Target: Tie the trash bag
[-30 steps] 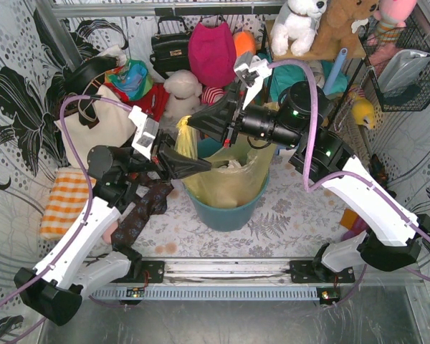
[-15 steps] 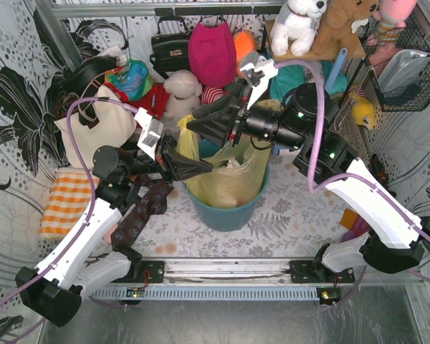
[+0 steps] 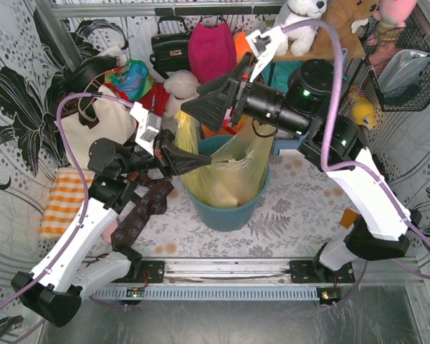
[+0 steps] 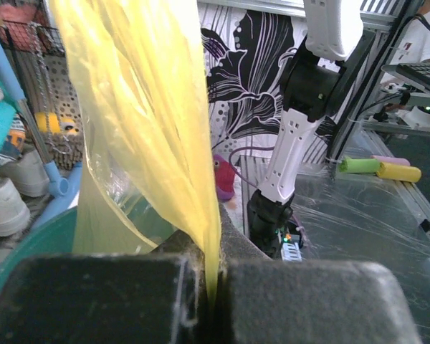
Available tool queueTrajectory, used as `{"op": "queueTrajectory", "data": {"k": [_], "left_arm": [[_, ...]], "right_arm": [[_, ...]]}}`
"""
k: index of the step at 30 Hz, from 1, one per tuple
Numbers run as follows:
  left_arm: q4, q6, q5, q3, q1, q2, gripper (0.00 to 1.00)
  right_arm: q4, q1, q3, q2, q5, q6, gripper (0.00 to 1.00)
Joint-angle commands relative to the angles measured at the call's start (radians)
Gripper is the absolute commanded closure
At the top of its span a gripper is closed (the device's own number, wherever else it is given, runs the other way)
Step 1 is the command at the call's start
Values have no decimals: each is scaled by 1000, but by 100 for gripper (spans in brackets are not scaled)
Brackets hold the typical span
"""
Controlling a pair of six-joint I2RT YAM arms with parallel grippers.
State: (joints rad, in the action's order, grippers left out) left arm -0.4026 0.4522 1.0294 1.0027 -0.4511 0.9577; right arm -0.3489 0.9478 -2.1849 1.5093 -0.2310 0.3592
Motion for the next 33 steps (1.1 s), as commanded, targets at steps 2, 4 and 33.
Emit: {"op": "queueTrajectory", "data": {"k": [2, 4, 33], "left_arm": [[51, -67, -38, 70, -1, -12, 100], [57, -71, -37, 73, -1, -6, 100], [59, -50, -80, -142, -2, -21, 59]], "right_arm": [[-182, -2, -153, 96, -41, 40, 29], [-227, -2, -204, 127, -54, 41, 29], [-29, -2, -3, 25, -17, 33, 100]]}}
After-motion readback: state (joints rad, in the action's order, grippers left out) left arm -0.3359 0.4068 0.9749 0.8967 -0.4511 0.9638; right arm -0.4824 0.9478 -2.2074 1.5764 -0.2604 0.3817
